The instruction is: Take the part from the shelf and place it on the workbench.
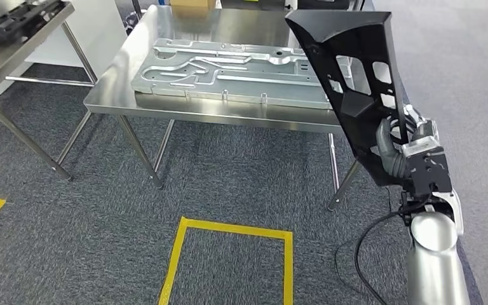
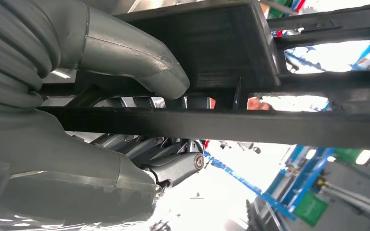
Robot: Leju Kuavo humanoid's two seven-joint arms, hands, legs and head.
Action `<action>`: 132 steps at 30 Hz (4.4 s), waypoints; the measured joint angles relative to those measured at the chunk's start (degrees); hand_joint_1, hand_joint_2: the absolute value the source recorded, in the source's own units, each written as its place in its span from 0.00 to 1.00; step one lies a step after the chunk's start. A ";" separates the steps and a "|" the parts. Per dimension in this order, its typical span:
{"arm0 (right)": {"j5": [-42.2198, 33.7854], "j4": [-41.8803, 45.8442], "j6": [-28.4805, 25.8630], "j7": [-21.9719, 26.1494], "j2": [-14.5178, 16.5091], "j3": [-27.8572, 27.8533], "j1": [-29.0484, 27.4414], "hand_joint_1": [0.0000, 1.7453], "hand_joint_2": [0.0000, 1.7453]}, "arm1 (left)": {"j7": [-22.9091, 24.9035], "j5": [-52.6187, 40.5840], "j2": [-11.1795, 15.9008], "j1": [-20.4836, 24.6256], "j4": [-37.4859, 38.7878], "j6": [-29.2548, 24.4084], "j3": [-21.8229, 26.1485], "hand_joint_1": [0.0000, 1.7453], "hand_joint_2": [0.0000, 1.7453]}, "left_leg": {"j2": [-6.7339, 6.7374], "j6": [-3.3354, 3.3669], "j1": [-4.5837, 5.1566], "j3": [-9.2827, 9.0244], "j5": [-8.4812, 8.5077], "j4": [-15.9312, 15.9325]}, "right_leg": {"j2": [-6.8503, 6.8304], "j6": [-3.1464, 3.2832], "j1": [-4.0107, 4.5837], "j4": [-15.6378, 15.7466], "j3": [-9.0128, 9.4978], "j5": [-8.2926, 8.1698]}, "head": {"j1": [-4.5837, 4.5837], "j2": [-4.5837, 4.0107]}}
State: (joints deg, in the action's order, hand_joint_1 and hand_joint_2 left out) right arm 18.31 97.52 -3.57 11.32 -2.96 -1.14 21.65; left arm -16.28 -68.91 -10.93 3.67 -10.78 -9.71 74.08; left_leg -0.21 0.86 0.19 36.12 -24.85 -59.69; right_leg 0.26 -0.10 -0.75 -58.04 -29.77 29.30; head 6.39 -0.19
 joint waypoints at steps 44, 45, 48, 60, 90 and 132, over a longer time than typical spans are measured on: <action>-3.01 -2.64 -1.74 -4.20 -10.60 3.37 5.31 1.00 1.00 | -1.85 -0.07 0.56 -1.23 -0.02 2.93 0.10 0.00 0.00 | -0.75 1.53 -0.28 -8.65 -5.93 1.13 | -0.22 -1.82 0.10 -6.11 -11.01 -1.11 | -0.10 0.01; -2.93 -2.72 -1.75 -4.28 -10.74 3.34 5.28 1.00 1.00 | -1.86 -0.08 0.55 -1.21 -0.02 2.98 0.10 0.00 0.00 | -0.84 1.26 -0.19 -9.43 -6.79 1.21 | -0.28 -1.40 0.30 -3.68 -10.72 -4.54 | -0.14 0.01; -2.65 -2.81 -1.77 -4.61 -10.94 3.21 5.26 1.00 1.00 | -1.88 -0.09 0.57 -1.07 -0.03 3.11 0.10 0.00 0.00 | -0.91 0.14 0.15 -11.30 -7.37 1.01 | -0.05 -0.11 0.49 -1.64 -9.27 -7.04 | -0.26 0.00; -1.61 -2.57 -1.65 -4.89 -10.93 3.18 2.96 1.00 1.00 | -0.56 0.03 0.87 -1.15 -0.09 3.50 0.15 0.00 0.00 | -0.26 -0.08 0.25 3.65 -1.93 -3.52 | 0.63 0.77 0.26 -0.48 3.01 2.42 | -0.20 0.01; 18.50 -13.08 0.14 -9.93 -6.10 12.59 10.64 1.00 1.00 | -0.80 -1.46 0.95 -0.13 -0.09 3.86 0.15 0.00 0.00 | -0.03 -1.83 -0.85 -0.05 -1.04 -3.19 | -0.06 0.36 -0.37 -0.48 -2.36 -2.12 | -0.11 0.01; 34.24 -56.84 -0.63 -9.13 16.47 25.11 25.17 0.00 1.00 | 4.15 -1.31 0.87 1.24 -0.09 1.95 0.02 0.00 0.00 | -0.15 -0.11 -1.39 -1.82 0.11 1.55 | -0.20 -1.12 -0.08 -17.50 -13.15 3.48 | -0.14 0.01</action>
State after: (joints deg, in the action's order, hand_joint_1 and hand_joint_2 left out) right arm 52.54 40.68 -4.20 2.20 13.51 23.97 46.81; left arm -12.13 -70.23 -10.05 4.91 -10.86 -7.76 74.10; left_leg -0.36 0.75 -1.20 34.29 -24.74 -58.14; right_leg 0.06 -1.22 -0.82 -75.54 -42.92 32.78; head 6.25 -0.18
